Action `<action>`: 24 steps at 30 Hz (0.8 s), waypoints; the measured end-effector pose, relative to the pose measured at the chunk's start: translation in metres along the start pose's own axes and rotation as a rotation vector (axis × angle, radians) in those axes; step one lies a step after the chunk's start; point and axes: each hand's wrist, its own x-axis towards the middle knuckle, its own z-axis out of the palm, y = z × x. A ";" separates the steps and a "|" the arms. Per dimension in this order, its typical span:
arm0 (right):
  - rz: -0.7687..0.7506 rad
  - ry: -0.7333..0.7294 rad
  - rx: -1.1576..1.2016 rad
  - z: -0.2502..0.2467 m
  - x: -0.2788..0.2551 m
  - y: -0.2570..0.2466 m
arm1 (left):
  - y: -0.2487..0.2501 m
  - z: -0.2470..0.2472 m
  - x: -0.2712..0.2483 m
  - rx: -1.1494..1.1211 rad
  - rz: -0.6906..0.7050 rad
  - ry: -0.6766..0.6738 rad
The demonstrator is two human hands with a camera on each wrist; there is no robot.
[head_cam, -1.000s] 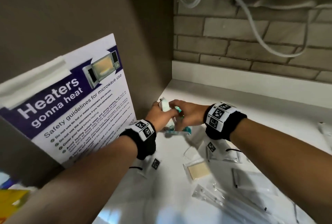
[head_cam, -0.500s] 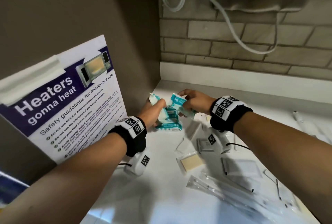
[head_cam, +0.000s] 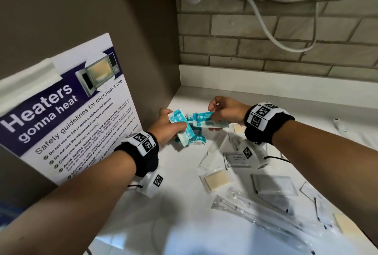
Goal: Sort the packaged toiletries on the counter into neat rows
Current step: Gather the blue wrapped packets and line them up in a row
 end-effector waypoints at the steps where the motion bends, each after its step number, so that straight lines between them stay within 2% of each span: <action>1: -0.020 -0.010 -0.068 -0.001 0.000 0.001 | -0.001 -0.002 0.001 0.000 0.007 0.014; 4: -0.070 -0.056 -0.277 -0.002 -0.001 0.001 | -0.003 -0.010 0.003 0.006 0.040 0.047; 10: 0.003 -0.272 -0.383 0.021 -0.002 -0.001 | 0.004 -0.016 0.006 0.003 0.073 0.043; 14: 0.008 -0.353 -0.452 0.048 0.001 0.005 | 0.012 -0.017 0.006 0.036 0.104 0.051; 18: -0.069 -0.314 -0.603 0.073 0.006 0.010 | 0.019 -0.019 0.009 0.075 0.142 0.157; 21: -0.099 -0.258 -0.713 0.080 0.004 0.012 | 0.019 -0.019 0.009 0.115 0.129 0.131; 24: -0.029 -0.269 -0.753 0.070 -0.002 0.012 | 0.013 -0.017 0.009 0.266 0.112 0.088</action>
